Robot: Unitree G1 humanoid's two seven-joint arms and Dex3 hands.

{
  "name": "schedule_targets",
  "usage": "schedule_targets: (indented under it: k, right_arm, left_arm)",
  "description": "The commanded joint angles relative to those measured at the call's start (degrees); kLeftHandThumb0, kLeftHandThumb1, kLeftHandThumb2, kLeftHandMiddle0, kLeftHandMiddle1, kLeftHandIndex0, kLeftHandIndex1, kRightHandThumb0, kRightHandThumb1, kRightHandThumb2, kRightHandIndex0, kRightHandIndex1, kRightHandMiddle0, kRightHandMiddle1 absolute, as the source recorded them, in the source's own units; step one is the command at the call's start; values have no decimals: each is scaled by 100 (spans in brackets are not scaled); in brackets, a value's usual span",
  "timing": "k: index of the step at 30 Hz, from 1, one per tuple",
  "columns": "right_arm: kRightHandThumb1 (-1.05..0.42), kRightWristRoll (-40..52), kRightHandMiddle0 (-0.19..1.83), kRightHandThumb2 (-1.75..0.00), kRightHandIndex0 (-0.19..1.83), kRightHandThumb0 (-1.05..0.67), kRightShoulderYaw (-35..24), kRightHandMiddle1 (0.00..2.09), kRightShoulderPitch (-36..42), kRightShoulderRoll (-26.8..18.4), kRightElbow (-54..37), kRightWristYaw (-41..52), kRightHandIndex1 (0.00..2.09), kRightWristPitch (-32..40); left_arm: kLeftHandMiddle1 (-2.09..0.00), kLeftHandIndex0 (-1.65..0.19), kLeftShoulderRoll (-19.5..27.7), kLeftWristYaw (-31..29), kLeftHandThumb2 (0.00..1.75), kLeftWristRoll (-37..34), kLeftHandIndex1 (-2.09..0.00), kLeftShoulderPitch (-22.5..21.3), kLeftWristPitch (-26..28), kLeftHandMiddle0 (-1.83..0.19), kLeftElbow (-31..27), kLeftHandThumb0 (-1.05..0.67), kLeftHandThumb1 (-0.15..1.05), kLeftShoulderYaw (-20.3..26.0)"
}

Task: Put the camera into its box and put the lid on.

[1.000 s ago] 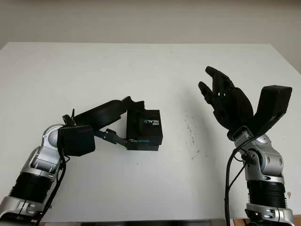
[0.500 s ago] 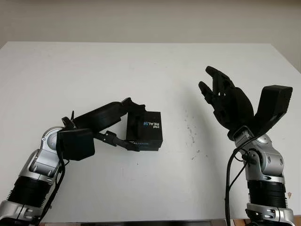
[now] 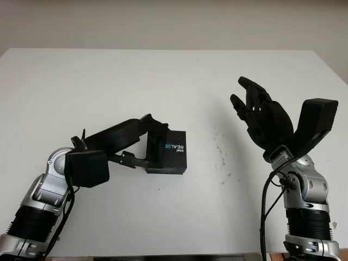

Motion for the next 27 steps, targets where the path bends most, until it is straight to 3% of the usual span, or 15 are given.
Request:
schedule_targets:
  k: [1, 3, 4, 5, 7, 8, 9, 11, 16, 23, 27]
  right_arm:
    - [-105, -20, -17, -59, 14, -63, -26, 70, -35, -69, 21, 17, 6, -6]
    - [-105, -14, -16, -59, 14, -63, -31, 71, -37, -61, 10, 6, 6, 7]
    - [-105, -9, -16, -59, 14, -63, -30, 71, -34, -64, 12, 22, 6, -2]
    - [-105, -6, -16, -59, 14, -63, -33, 71, -35, -61, 18, 24, 6, -6]
    - [-105, -9, -17, -59, 14, -63, -23, 72, -26, -81, 28, 73, 6, -32]
    - [-105, -5, -17, -59, 14, -63, -23, 72, -22, -90, 29, 95, 6, -34]
    - [-105, -3, -18, -59, 13, -63, -30, 72, -19, -86, 25, 95, 5, -31]
    - [-105, 13, -17, -59, 14, -63, -55, 72, -14, -65, 4, 67, 6, 4]
    - [-105, 28, -16, -57, 15, -63, -65, 73, 2, -51, -15, 60, 6, 2]
    - [-105, 51, -16, -57, 15, -63, -69, 75, 39, -5, -69, 39, 6, 26]
    - [-105, 23, -17, -58, 14, -64, -41, 74, 66, -2, -85, 35, 6, 5]
  left_arm:
    - [-208, -30, 75, 14, 31, 102, -193, 86, 21, -28, 138, -27, 92, -73]
    - [-206, -26, 148, 201, 32, 373, -189, 72, -86, -23, 222, -26, 92, -88]
    - [-185, -21, 238, 436, 26, 724, -173, 43, -300, -14, 314, -29, 95, -134]
    - [-135, -14, 334, 657, 17, 1088, -140, 7, -494, -8, 409, -36, 100, -193]
    - [-56, -12, 509, 1000, 13, 1790, -82, -66, -637, -13, 489, -44, 104, -338]
    - [-26, -10, 590, 1185, 15, 2171, -45, -97, -642, -8, 477, -51, 104, -416]
    - [-15, -8, 667, 1362, 17, 2558, -29, -119, -607, -4, 427, -54, 104, -495]
    - [-5, -2, 770, 1746, 20, 3182, -11, -124, -560, 5, 352, -58, 105, -615]
    - [-3, 2, 810, 2172, 25, 3803, -5, -58, -387, 13, 246, -60, 105, -725]
    - [-5, 2, 729, 2312, 25, 3901, -5, 13, -115, 15, 93, -60, 105, -777]
    - [-5, 0, 637, 2295, 24, 3439, -6, 118, -37, 14, 7, -61, 105, -623]
